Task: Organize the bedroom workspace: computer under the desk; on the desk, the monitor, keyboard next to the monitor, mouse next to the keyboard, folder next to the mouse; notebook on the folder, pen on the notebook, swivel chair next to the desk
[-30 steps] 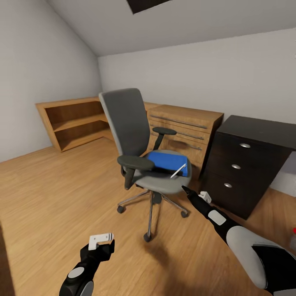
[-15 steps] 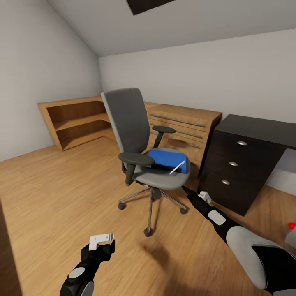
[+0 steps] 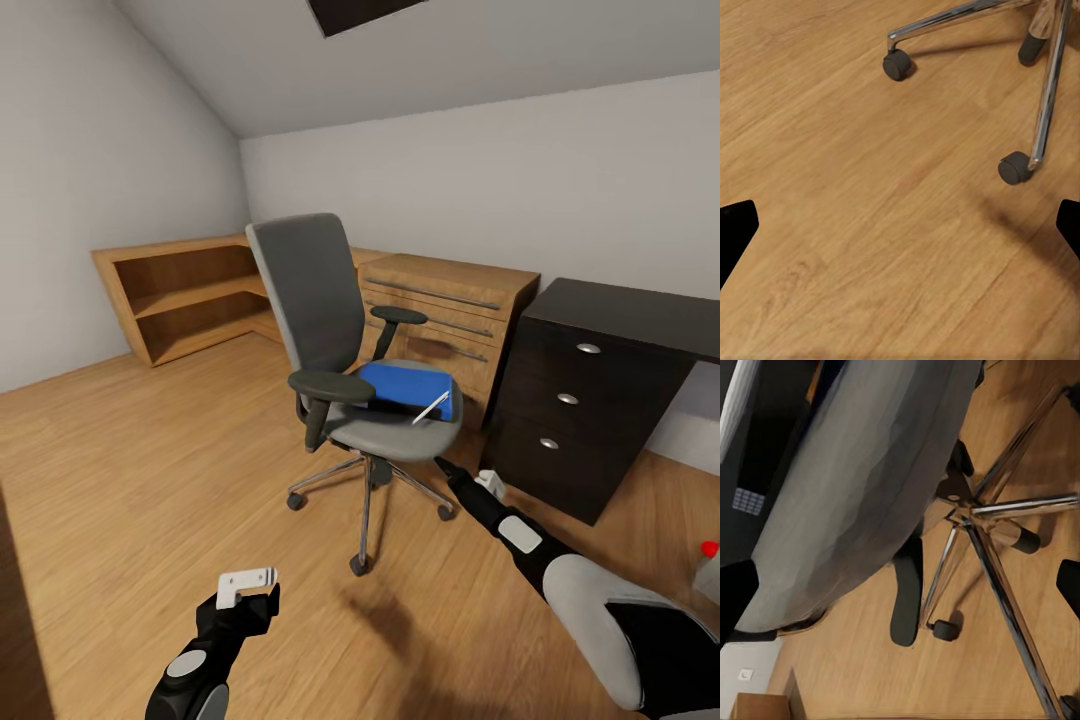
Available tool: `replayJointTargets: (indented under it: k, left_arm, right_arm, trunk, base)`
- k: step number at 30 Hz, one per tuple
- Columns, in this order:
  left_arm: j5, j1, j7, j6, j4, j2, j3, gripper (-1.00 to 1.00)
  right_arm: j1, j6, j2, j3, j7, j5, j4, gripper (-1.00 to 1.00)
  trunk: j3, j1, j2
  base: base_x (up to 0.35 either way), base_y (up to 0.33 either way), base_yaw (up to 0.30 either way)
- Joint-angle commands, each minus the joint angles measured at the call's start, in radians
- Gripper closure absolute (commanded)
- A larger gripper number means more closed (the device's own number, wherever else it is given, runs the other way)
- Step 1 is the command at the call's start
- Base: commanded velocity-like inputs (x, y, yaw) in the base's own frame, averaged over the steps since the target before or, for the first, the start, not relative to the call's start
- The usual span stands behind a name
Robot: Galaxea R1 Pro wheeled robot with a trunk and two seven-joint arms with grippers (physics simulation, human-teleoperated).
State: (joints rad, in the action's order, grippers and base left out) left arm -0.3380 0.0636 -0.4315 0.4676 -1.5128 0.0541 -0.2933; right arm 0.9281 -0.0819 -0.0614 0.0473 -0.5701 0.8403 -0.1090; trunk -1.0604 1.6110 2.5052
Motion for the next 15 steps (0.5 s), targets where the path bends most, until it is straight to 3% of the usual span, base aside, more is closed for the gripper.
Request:
replayJointTargets:
  k: [1,8,10,15]
  left_arm:
    - [-0.01,0.001,-0.01,0.002,-0.001,0.001,-0.003,-1.0]
    - [-0.01,0.001,-0.01,0.002,-0.001,0.001,-0.003,-1.0]
    - [-0.01,0.001,-0.01,0.002,0.004,0.001,-0.003,-1.0]
    - [-0.01,0.001,-0.01,0.002,0.006,0.001,-0.003,-1.0]
  right_arm:
    - [-0.004,-0.009,0.001,0.005,-0.004,0.005,0.0,-1.0]
    - [-0.02,-0.007,0.021,0.003,-0.003,0.0,0.0,-1.0]
    - [-0.024,-0.006,0.05,0.003,-0.001,-0.036,0.0,-1.0]
    - [-0.024,-0.006,0.067,0.003,-0.001,-0.078,0.0,-1.0]
  trunk:
    - [-0.001,0.0,0.0]
    - [-0.001,0.0,0.0]
    - [-0.001,0.0,0.0]
    - [-0.001,0.0,0.0]
  base:
    - [0.0,0.0,0.0]
    - [0.0,0.0,0.0]
    - [0.0,0.0,0.015]
    - [0.0,0.0,0.078]
